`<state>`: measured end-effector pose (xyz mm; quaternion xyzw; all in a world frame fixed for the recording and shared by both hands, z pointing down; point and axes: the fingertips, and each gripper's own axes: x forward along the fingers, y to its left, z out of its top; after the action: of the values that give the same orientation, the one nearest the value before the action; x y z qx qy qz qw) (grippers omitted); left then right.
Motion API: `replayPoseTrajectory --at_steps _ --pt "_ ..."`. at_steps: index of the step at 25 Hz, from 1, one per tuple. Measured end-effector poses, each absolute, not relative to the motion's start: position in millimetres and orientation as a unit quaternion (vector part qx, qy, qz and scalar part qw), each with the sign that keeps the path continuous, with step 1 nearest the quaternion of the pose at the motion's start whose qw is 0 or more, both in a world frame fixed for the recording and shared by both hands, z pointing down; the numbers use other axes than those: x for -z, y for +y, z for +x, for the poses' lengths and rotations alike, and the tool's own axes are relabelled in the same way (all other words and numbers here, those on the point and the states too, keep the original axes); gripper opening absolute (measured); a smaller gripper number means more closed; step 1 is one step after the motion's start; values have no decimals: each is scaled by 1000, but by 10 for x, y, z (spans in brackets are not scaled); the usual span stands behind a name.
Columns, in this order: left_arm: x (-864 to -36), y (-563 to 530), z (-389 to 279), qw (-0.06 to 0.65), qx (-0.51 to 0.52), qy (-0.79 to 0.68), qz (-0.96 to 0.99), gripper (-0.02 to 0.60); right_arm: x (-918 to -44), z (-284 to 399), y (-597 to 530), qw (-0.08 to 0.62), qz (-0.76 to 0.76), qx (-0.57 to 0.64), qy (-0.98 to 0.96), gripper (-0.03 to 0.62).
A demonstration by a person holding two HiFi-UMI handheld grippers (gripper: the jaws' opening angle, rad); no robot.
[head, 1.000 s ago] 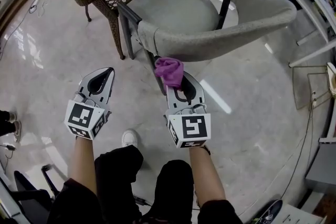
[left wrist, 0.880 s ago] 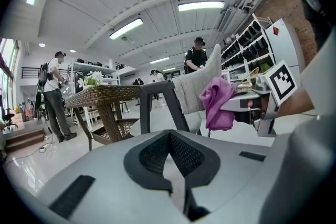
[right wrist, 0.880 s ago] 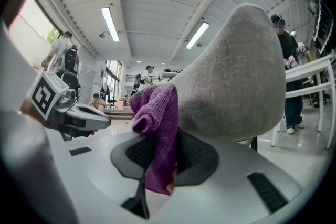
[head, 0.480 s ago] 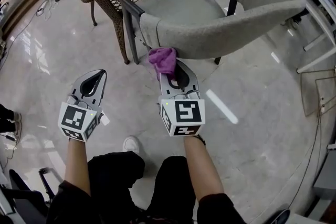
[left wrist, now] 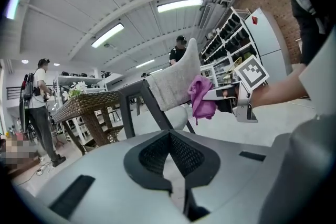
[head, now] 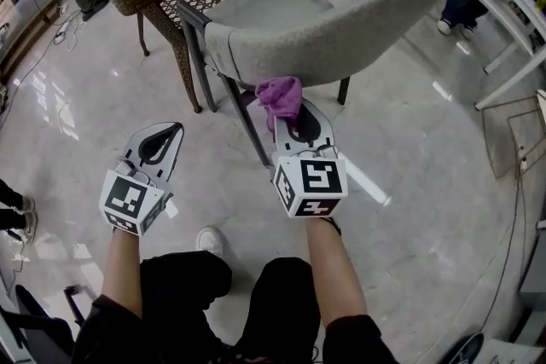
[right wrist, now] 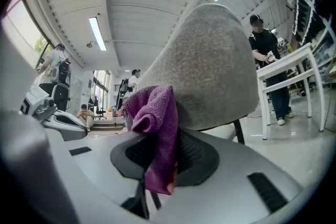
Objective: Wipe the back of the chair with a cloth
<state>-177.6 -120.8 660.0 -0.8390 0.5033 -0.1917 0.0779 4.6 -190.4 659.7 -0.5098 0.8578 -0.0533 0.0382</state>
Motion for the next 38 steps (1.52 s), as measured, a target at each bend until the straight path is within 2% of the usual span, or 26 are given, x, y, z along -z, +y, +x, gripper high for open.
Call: replayPoseTrajectory --at_steps 10,27,38 --pt "-6608 -1288 -1462 95 191 472 -855 9 -6742 1172 -2182 9 -609 51 792 94" --pt "-6625 -1553 -1528 75 180 474 -858 9 -6706 927 -2000 13 -594 19 804 94" --pt "-5969 -1714 -1547 39 151 488 -859 9 -6248 857 -1946 -15 -598 30 800 94"
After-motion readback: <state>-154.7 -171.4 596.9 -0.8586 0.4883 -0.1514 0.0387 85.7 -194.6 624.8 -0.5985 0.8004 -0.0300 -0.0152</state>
